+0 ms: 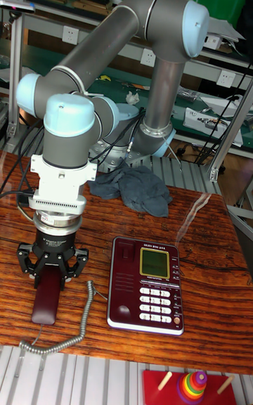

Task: Place the handset of the telephone on the corresponding phone cradle

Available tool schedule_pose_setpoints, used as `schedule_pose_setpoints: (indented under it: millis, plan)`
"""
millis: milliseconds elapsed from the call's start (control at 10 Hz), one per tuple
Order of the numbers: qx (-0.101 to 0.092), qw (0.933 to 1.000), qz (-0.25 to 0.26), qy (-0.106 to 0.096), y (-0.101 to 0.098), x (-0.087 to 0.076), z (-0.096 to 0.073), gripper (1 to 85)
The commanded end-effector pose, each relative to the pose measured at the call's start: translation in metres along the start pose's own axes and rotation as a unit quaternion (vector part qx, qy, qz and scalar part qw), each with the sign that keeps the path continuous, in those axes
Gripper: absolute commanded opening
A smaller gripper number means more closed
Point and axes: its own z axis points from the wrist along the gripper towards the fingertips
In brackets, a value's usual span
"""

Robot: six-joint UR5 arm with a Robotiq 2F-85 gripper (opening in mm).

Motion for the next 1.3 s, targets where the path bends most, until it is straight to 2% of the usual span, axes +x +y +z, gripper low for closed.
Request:
schedule_pose_setpoints:
  millis: [0, 200, 500, 700, 900, 1200]
  plan:
    - [-0.006, 0.9998, 0.003, 0.018, -0.003, 0.006, -0.009, 35.7]
    - [-0.009, 0.9997, 0.004, 0.02, -0.002, 0.005, -0.016, 35.0]
    - [-0.024, 0.9989, 0.018, 0.036, 0.009, 0.002, -0.043, 32.0]
    - [-0.02, 0.9987, 0.025, 0.039, 0.015, -0.002, -0.061, 27.7]
    - [-0.017, 0.9986, 0.027, 0.041, 0.019, -0.004, -0.075, 29.0]
    - [-0.003, 0.9986, 0.032, 0.042, 0.013, -0.006, -0.085, 28.0]
